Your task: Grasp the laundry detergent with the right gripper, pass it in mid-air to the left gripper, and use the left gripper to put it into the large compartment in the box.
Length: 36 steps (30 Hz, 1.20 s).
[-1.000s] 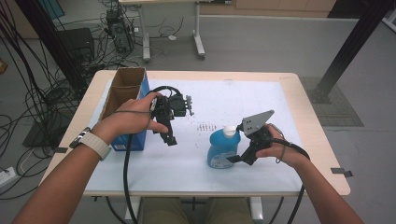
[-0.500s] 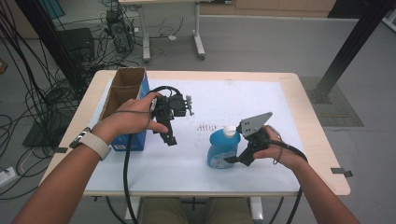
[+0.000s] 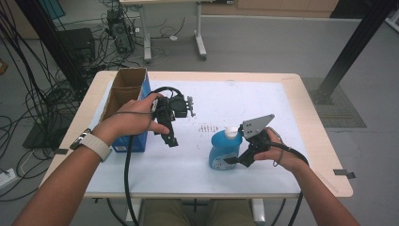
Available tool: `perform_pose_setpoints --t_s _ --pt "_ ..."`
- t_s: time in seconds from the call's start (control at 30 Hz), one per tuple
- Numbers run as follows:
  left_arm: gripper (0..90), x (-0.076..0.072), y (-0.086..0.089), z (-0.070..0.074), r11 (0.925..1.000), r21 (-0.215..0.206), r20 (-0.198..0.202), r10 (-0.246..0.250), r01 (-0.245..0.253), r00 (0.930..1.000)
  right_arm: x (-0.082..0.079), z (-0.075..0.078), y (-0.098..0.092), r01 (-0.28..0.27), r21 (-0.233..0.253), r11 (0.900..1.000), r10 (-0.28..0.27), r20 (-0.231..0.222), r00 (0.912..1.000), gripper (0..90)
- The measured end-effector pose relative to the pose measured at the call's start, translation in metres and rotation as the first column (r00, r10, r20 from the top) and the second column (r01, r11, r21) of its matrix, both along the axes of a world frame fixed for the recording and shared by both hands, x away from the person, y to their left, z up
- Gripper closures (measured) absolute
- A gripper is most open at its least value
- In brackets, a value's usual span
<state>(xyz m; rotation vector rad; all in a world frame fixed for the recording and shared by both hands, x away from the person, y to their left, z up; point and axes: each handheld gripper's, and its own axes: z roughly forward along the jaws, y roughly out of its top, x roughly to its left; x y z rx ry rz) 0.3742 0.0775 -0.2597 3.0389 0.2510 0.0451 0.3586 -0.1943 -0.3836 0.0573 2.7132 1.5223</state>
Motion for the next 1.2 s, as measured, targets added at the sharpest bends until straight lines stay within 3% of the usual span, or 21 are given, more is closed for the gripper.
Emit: perform_pose_setpoints --t_s 1.2 --pt "10.5 0.001 -0.0005 -0.001 1.0 0.004 -0.003 0.001 -0.001 1.0 0.0002 -0.0099 0.0049 -0.003 0.076 0.997 0.003 -0.003 1.0 30.9"
